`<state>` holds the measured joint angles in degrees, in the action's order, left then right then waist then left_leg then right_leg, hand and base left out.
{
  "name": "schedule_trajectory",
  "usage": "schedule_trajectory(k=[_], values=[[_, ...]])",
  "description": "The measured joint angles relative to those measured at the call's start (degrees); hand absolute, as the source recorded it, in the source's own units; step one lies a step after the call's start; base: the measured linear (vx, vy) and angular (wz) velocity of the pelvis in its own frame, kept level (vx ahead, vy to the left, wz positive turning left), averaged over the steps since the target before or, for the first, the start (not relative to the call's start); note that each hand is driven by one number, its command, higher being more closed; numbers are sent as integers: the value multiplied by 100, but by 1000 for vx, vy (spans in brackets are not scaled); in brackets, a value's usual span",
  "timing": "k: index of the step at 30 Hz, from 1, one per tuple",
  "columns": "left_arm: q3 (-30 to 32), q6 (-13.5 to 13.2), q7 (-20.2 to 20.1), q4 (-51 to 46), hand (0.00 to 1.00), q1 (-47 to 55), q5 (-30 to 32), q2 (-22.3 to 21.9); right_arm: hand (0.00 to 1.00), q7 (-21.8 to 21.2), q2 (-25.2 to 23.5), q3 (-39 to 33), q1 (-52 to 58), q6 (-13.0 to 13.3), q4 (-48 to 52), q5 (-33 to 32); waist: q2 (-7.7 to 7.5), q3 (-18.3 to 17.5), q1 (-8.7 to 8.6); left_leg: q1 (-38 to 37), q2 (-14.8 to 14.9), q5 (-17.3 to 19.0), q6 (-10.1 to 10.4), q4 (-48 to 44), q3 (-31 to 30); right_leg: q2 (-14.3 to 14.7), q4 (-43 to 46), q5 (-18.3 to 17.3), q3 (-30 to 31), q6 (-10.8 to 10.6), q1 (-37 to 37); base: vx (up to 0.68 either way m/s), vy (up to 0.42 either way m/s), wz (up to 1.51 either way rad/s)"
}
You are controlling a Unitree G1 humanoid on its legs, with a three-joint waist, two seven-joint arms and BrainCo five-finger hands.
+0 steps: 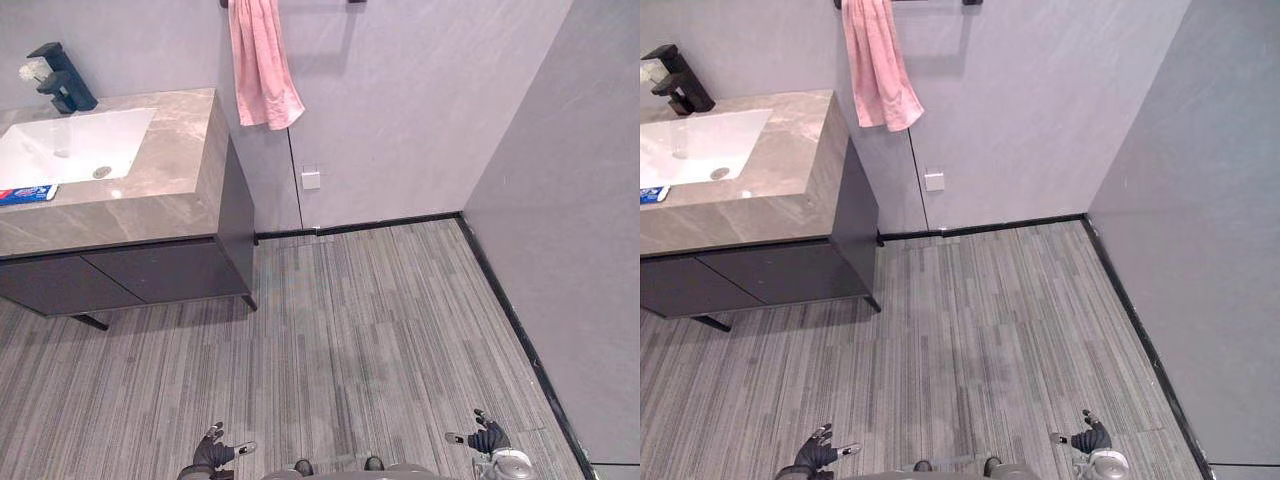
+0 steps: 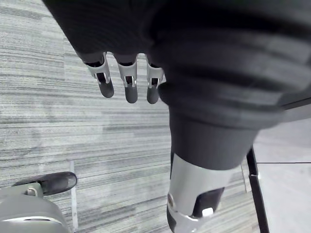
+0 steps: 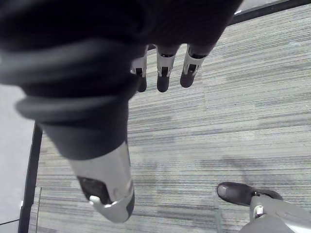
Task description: Organize washtable
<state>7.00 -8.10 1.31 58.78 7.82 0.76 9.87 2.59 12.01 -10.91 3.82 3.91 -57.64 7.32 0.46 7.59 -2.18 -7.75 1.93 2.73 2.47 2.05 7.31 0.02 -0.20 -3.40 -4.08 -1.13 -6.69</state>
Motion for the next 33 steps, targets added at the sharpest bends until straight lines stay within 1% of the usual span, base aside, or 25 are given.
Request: schedule_trajectory(k=[6,10,13,15,16,17,18,19,20,21,22,23,24,25,27,28,29,30,31,32,33], values=[[-3,0,6,-1,0,-1,0,1,0,0,-51,2,2,-7,0,-8,-10,3,13,24,-5,1,-2,49,83,10,-142,98,92,24,35,-47,-10,-8],[-8,0,8,-7,0,-17,1,2,0,1,-51,0,-5,-25,2,-12,-24,2,4,150,-3,6,-10,76,152,16,-164,120,137,17,193,3,-16,-8],[-8,1,9,-40,0,-29,0,5,0,1,-51,-6,-67,-38,2,-56,-24,6,27,249,7,103,-86,2,273,24,-112,89,266,-13,318,42,-3,-22],[-13,2,7,-107,0,-42,-1,7,0,4,-59,-46,-139,-41,4,-60,-17,34,25,411,11,271,-120,-252,350,-4,322,-149,323,-58,575,81,21,-22],[-13,3,7,-146,0,-52,-1,8,0,6,-63,-58,-197,-45,4,-59,-19,61,34,444,1,415,-142,-434,397,-41,807,-397,358,-113,774,103,35,-19],[-17,3,7,-177,0,-53,-4,23,0,5,-89,-67,-208,-47,6,-63,-42,84,38,420,-25,560,-154,-606,413,-108,1315,-646,318,-228,923,103,35,-16],[-28,2,8,-204,0,-56,-5,38,0,6,-118,-87,-207,-48,6,-64,-46,108,39,400,-35,630,-164,-687,419,-142,1603,-753,282,-324,1013,66,36,-8],[-63,0,8,-227,0,-62,-7,72,0,3,-181,-109,-213,-47,9,-69,-40,131,44,386,-46,728,-184,-766,426,-211,2218,-879,180,-502,1229,46,37,-1],[-78,0,7,-236,0,-65,-8,92,0,-2,-215,-108,-216,-47,10,-74,-44,138,45,373,-56,764,-198,-809,426,-249,2560,-903,133,-522,1370,86,60,1],[-125,0,9,-257,0,-67,-13,148,0,-3,-291,-108,-239,-48,11,-109,-75,169,64,273,-99,802,-242,-807,426,-362,3321,-907,17,-533,1667,163,49,9],[-187,4,15,-260,0,-88,-21,222,0,-4,-365,-106,-234,-48,11,-127,-140,242,58,99,-153,871,-293,-792,389,-518,4124,-832,-119,-586,1962,188,38,11],[-189,9,14,-260,0,-133,-28,243,0,-8,-393,-89,-220,-51,6,-136,-147,284,64,36,-172,905,-313,-800,366,-600,4425,-910,-197,-575,2122,204,8,11],[-190,13,20,-260,0,-130,-37,250,0,-14,-408,-18,-205,-62,-5,-197,-109,334,88,-73,-171,1005,-337,-801,341,-666,4629,-1128,-337,-516,2321,201,-4,8],[-190,17,23,-261,0,-135,-51,240,0,-15,-405,15,-229,-62,-1,-231,-108,359,68,-130,-136,1072,-337,-801,314,-700,4567,-1232,-421,-469,2436,258,-27,14],[-189,19,22,-259,0,-201,-91,209,0,-12,-387,20,-268,-61,3,-246,-47,422,-23,-240,30,1151,-268,-778,200,-664,4077,-1249,-692,-386,2641,258,-69,28],[-197,18,20,-257,0,-289,-111,175,0,-9,-344,22,-277,-60,7,-250,28,479,-56,-354,188,1174,-223,-687,126,-572,3606,-1218,-793,-345,2779,338,-140,39],[-249,14,20,-250,0,-358,-115,155,0,-8,-301,23,-276,-61,12,-264,44,491,-99,-459,306,1169,-165,-596,76,-506,2876,-885,-850,-222,2870,367,-161,38],[-271,8,13,-247,0,-366,-115,164,0,-6,-292,25,-262,-60,14,-266,-4,470,-118,-481,294,1161,-78,-586,70,-484,2436,-595,-849,-206,2847,427,-197,39],[-290,6,8,-220,0,-383,-116,171,0,1,-254,21,-173,-57,12,-266,-105,477,-150,-637,317,1239,143,-589,37,-521,2221,300,-814,122,2819,452,-215,14],[-283,-1,2,-141,0,-434,-114,52,0,13,-153,14,-231,-61,26,-267,26,466,-149,-739,548,1240,324,-634,56,-388,2504,79,-915,300,2829,444,-218,7],[-280,-2,-1,-139,0,-440,-114,36,0,18,-156,14,-248,-50,84,-268,33,461,-165,-700,582,1149,470,-709,57,-384,2576,-98,-924,320,2834,431,-244,-7]])
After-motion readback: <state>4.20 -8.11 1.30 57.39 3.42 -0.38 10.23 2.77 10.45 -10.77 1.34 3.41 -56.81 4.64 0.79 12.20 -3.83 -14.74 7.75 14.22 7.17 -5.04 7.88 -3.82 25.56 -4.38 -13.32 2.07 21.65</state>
